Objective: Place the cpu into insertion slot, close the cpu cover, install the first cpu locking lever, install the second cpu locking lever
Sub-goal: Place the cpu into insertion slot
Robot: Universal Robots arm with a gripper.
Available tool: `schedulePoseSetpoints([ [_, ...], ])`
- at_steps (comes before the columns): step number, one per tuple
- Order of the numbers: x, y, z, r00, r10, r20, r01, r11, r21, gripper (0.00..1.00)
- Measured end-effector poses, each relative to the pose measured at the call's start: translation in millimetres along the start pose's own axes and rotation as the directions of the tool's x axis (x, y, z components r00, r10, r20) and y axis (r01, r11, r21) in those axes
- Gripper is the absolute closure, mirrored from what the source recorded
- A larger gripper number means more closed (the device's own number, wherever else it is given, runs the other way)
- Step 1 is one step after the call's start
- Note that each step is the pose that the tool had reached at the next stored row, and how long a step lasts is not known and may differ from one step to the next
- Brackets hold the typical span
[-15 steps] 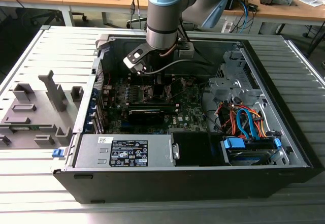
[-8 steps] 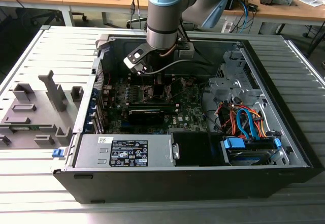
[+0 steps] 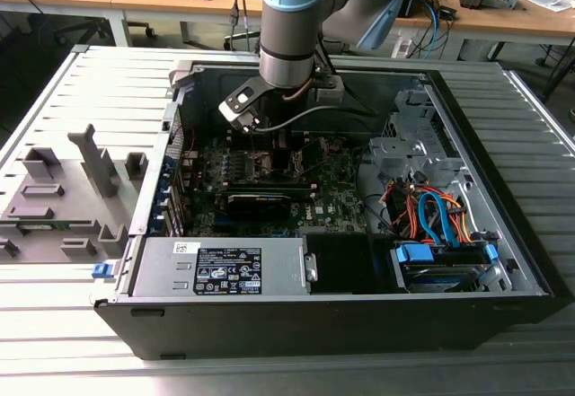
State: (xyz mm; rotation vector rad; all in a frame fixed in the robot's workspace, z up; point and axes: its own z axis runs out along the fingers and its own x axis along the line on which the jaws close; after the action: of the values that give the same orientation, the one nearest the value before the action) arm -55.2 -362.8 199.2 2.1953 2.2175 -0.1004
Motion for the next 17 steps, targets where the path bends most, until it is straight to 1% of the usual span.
schedulePoseSetpoints([
  [1, 0.0, 0.0, 0.0, 1.0, 0.0, 0.0001, 0.0, 1.0, 0.0001, 0.32],
  [17, 0.4, 0.0, -1.8, 1.0, 0.0, 0.0003, 0.0, 1.0, 0.0003, 0.32],
])
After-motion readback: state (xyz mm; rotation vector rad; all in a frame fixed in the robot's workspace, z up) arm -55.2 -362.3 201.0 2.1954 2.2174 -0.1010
